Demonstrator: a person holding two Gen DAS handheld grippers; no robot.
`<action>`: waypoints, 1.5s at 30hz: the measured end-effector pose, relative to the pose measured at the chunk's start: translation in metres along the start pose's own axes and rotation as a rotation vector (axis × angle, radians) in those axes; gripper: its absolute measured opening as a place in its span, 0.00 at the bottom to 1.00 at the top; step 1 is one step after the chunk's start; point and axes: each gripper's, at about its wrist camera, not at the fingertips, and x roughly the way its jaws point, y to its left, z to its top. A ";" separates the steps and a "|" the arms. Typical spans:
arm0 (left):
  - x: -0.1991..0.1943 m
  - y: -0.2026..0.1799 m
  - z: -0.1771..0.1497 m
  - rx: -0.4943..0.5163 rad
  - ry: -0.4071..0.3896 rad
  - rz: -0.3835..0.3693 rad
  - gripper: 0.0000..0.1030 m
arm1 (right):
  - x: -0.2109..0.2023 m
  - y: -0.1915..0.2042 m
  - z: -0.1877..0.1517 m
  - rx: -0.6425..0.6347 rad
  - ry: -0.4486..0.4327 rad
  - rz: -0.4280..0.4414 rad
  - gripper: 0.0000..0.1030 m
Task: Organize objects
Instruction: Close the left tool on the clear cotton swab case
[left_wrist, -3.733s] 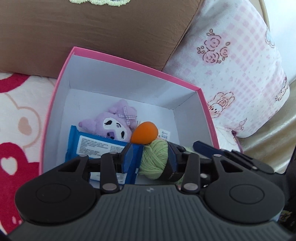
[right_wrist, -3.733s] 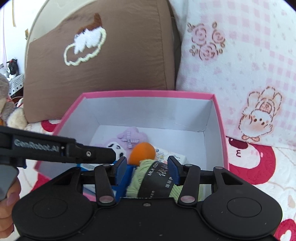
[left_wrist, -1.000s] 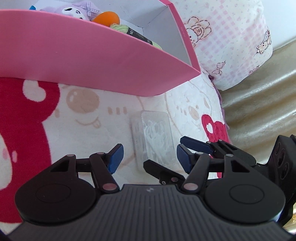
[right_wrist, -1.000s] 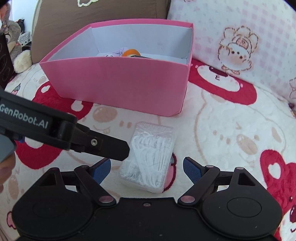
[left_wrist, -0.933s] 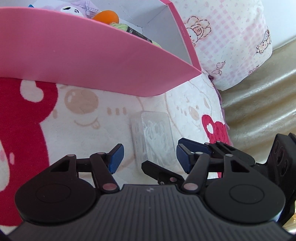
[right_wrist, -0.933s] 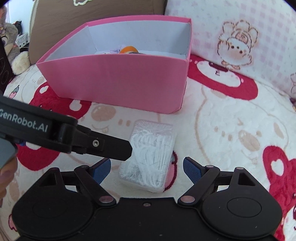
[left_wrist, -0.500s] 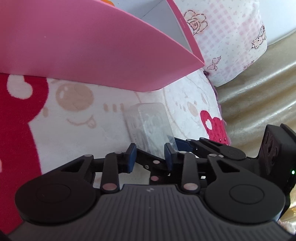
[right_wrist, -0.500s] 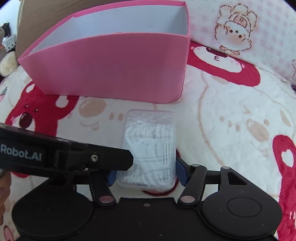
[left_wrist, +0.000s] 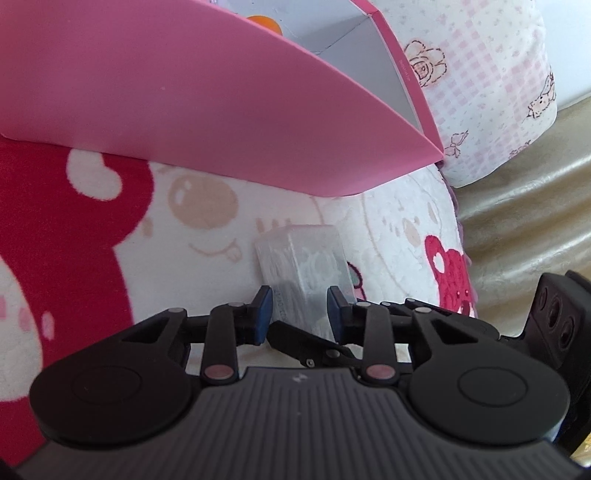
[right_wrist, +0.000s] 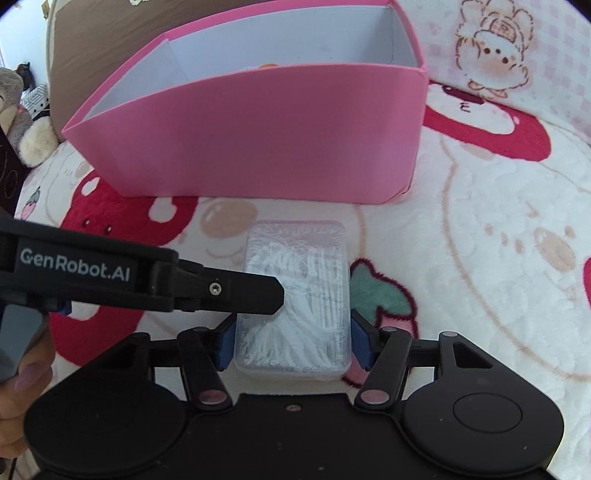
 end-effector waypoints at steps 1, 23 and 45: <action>-0.001 0.001 0.001 -0.002 0.001 0.006 0.29 | 0.000 0.001 0.000 0.000 0.008 0.014 0.68; 0.004 0.021 -0.002 -0.160 0.018 -0.039 0.33 | 0.004 0.015 -0.008 -0.034 0.013 -0.075 0.72; -0.016 0.000 -0.005 -0.062 -0.019 0.025 0.30 | -0.008 0.014 -0.010 0.006 -0.023 -0.019 0.66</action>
